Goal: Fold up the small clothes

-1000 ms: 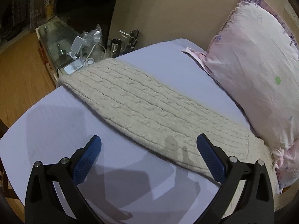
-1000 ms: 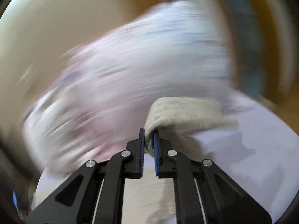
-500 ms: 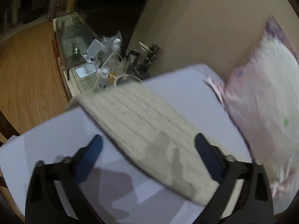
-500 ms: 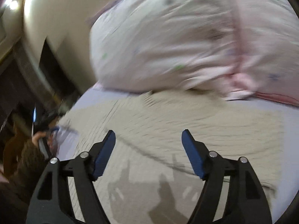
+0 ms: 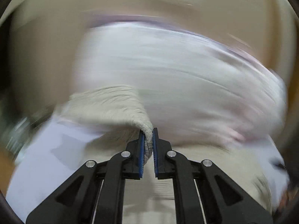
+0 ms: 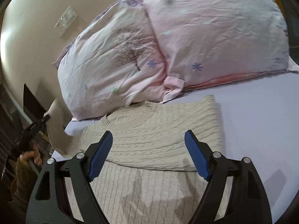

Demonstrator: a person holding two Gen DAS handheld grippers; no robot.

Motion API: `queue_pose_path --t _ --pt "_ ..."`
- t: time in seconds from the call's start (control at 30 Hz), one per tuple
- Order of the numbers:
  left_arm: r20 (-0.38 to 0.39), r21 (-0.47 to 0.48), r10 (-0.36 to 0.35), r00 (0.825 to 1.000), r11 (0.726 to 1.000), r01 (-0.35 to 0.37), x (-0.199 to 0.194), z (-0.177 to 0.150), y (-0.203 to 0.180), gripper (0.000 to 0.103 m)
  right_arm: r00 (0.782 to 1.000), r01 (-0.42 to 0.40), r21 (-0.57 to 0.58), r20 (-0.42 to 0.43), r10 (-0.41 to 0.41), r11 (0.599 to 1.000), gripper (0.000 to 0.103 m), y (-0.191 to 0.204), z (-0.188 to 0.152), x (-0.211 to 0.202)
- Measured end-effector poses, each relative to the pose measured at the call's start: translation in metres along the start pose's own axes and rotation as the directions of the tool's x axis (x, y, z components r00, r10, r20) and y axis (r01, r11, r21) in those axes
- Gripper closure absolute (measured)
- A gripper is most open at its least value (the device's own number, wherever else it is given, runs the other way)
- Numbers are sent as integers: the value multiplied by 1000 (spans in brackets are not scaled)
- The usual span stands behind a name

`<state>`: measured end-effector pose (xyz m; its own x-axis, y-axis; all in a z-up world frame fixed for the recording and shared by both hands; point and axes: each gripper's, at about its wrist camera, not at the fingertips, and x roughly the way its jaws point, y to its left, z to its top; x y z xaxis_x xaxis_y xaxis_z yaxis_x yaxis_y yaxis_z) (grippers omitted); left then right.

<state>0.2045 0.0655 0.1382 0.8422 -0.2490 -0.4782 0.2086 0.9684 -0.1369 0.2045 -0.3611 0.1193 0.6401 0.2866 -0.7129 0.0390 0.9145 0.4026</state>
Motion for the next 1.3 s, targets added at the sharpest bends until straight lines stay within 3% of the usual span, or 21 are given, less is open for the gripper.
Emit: queue_pose_path --t 0.03,0.1,0.13,0.2,0.27,0.33,0.37,0.47,0.6,0.73,0.77,0.87,0.9,0.97,1.0,1.03,1.07,1.1,1.23,1.27,1.3 --pt "-23 70 -70 997 995 72 10 -6 -36 96 1000 3 12 -2 -3 1000 24 -3 -2 -2" --pt "-134 234 -166 977 953 194 41 -31 -115 95 1000 9 46 -18 -9 999 24 -13 -8 -2" --pt "-189 301 -168 968 928 219 53 -45 -143 94 1000 15 57 -26 -14 998 24 -16 -10 -3" --pt "-227 335 -171 959 911 242 56 -61 -157 94 999 24 78 -38 -21 997 24 -24 -17 -13" --pt "-214 294 -178 961 926 237 39 -63 -140 87 999 46 74 -32 -44 996 24 -32 -25 -29" --pt "-169 204 -134 976 964 168 9 -64 -97 47 997 63 77 -42 -59 995 24 -41 -35 -44" --pt "-155 161 -103 983 979 128 -6 -68 -76 42 996 68 87 -55 -64 994 24 -48 -43 -51" --pt "-219 33 -27 975 999 35 -38 -93 -16 39 992 76 131 -106 -63 988 24 -66 -66 -61" --pt "-347 -152 -25 937 988 -30 -65 -142 39 37 979 88 193 -200 -49 977 29 -82 -105 -68" --pt "-370 -273 -133 919 961 29 -83 -180 56 33 974 -16 236 -216 69 972 43 -78 -134 -85" --pt "-341 -276 -148 928 960 51 -92 -185 56 33 967 -53 242 -230 110 969 46 -75 -143 -88" --pt "-317 -327 -267 910 932 159 -106 -195 49 37 940 -150 260 -262 220 954 55 -66 -167 -97" --pt "-308 -346 -311 899 917 198 -112 -201 47 45 919 -199 280 -279 278 939 58 -62 -178 -99" --pt "-297 -362 -342 891 904 226 -120 -211 45 58 901 -243 291 -286 326 925 65 -60 -194 -105" --pt "-296 -392 -372 880 887 243 -124 -217 46 69 884 -280 315 -284 372 907 73 -60 -202 -107" --pt "-294 -420 -394 871 872 253 -124 -220 48 83 870 -302 330 -288 400 894 93 -60 -207 -107" --pt "-291 -456 -430 855 848 271 -124 -224 51 90 863 -314 336 -291 414 888 95 -58 -210 -105" --pt "-289 -464 -439 851 842 276 -123 -224 50 95 858 -330 335 -283 428 883 95 -55 -209 -103" --pt "-251 -414 -452 856 850 327 -125 -196 41 96 854 -446 289 -146 499 847 95 -42 -164 -107" --pt "-228 -397 -448 864 853 338 -123 -183 40 97 854 -473 266 -95 511 840 95 -40 -143 -107" --pt "-188 -372 -428 884 864 339 -118 -159 41 97 854 -491 251 -49 518 834 95 -39 -125 -106"
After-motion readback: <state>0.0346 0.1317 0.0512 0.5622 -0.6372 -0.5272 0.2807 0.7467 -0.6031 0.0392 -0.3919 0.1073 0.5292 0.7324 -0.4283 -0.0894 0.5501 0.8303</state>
